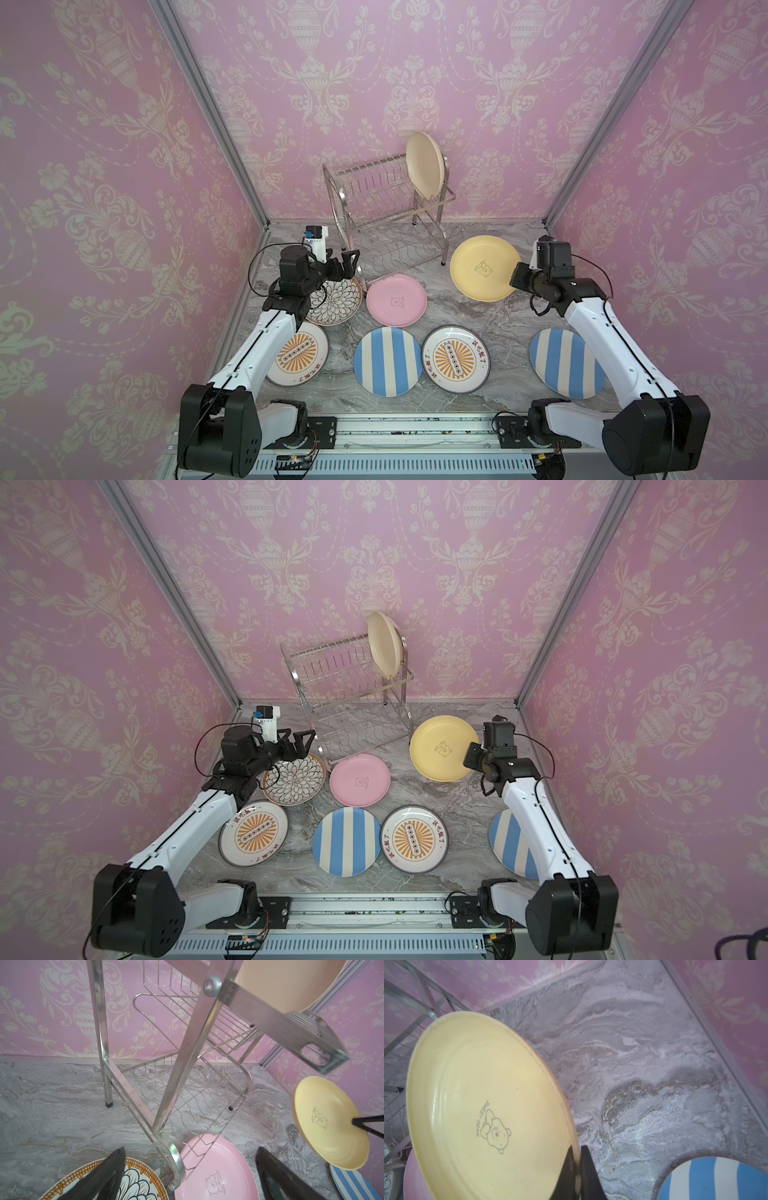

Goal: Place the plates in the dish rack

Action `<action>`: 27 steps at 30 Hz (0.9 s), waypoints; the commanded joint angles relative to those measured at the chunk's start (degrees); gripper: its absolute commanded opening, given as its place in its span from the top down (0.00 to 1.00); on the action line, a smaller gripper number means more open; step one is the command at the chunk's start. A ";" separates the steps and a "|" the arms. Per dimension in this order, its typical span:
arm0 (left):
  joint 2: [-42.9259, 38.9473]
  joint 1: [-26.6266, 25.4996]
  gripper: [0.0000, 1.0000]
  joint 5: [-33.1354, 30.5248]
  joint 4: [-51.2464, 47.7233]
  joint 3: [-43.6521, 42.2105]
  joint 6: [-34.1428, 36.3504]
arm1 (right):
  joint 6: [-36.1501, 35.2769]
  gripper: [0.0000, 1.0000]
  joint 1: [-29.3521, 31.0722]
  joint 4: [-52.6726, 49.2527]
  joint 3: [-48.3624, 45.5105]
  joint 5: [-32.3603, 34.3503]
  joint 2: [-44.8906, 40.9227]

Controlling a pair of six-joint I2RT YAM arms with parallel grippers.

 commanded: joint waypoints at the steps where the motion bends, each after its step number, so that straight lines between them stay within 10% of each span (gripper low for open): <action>1: -0.35 0.51 0.01 1.67 0.76 1.71 1.55 | -6.06 1.00 3.63 -5.20 11.85 11.13 -2.04; 7: -0.64 0.01 0.01 1.57 1.45 0.95 1.52 | -16.52 1.00 16.65 1.11 30.08 28.22 2.92; 27: -4.36 -0.32 0.01 2.53 2.40 -2.75 -0.31 | -47.93 1.00 36.60 34.34 65.13 51.66 40.14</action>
